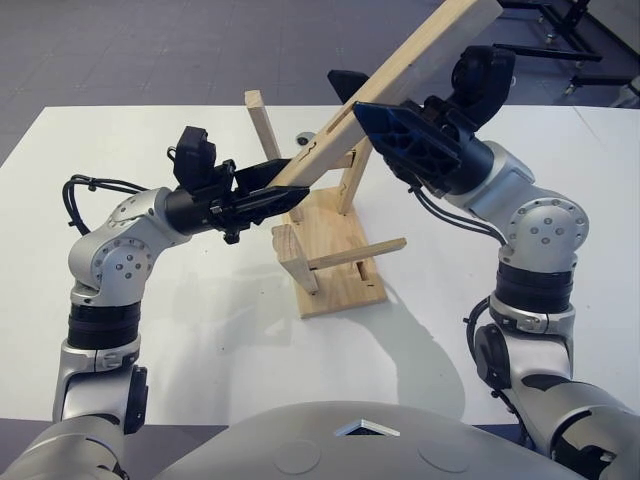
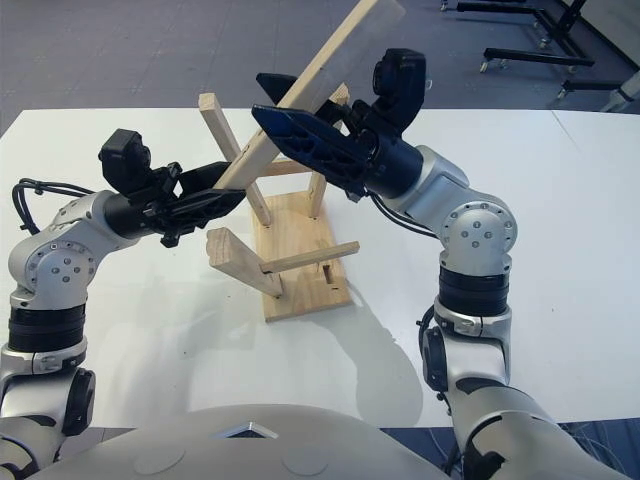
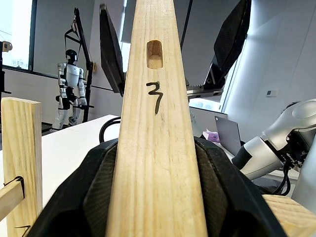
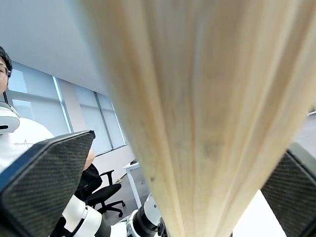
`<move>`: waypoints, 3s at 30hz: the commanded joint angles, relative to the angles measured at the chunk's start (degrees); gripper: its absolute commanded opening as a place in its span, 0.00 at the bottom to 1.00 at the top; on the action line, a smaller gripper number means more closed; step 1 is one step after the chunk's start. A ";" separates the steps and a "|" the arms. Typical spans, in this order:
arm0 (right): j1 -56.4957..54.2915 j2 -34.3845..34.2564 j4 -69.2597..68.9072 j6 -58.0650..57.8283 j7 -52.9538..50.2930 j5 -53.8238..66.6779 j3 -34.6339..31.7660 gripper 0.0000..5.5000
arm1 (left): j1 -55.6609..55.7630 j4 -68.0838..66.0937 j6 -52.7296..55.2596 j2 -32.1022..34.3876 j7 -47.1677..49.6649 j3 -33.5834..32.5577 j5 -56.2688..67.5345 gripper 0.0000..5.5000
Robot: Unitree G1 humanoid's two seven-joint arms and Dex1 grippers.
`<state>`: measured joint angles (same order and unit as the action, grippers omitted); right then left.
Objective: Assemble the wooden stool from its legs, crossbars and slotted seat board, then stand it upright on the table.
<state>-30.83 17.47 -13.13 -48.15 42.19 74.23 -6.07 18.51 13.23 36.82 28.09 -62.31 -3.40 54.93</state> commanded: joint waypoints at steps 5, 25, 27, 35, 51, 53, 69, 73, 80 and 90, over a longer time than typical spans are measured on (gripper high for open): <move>0.53 -0.37 -1.00 0.29 0.47 -1.55 0.59 0.78 | 0.02 1.18 0.47 0.13 0.40 -0.75 0.48 0.38; 2.28 -2.15 0.95 2.54 2.01 -1.83 -2.30 0.39 | -0.32 2.26 1.17 0.00 0.94 -1.40 1.74 0.38; 2.04 -2.47 0.34 3.10 1.86 -1.85 -2.55 0.39 | -0.34 1.77 1.89 -0.07 1.72 -1.57 2.05 0.38; 2.62 -2.88 0.14 6.13 2.05 -2.53 -5.04 0.38 | -0.02 1.04 4.32 -0.09 3.71 -2.48 3.96 0.63; 23.90 22.94 3.22 25.42 20.96 -31.32 -14.79 0.38 | -22.85 11.97 -1.09 3.39 13.92 -16.22 -0.06 0.78; 27.52 21.92 4.07 27.66 22.77 -33.53 -13.11 0.38 | -25.93 8.63 -4.08 4.30 14.49 -13.43 -7.57 0.78; 41.08 12.44 -1.25 34.91 28.07 -30.83 -5.71 0.38 | -19.64 -11.83 -15.31 1.07 26.16 13.18 -45.31 0.78; 41.34 10.57 -3.61 35.05 26.15 -29.43 -5.30 0.38 | -18.90 -13.25 -16.20 0.32 26.35 13.13 -45.71 0.78; 40.44 10.82 -4.57 38.60 27.14 -30.42 -6.49 0.38 | -16.23 -14.44 -19.09 -1.45 28.58 4.38 -40.57 0.78; 36.74 5.84 -2.88 43.64 27.76 -33.51 1.74 0.38 | -6.23 -8.65 -15.33 -5.84 29.75 -10.59 -21.48 0.78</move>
<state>6.87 23.84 -16.32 -5.81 69.82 41.48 -5.22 10.48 1.68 19.14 22.46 -32.22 -13.67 31.05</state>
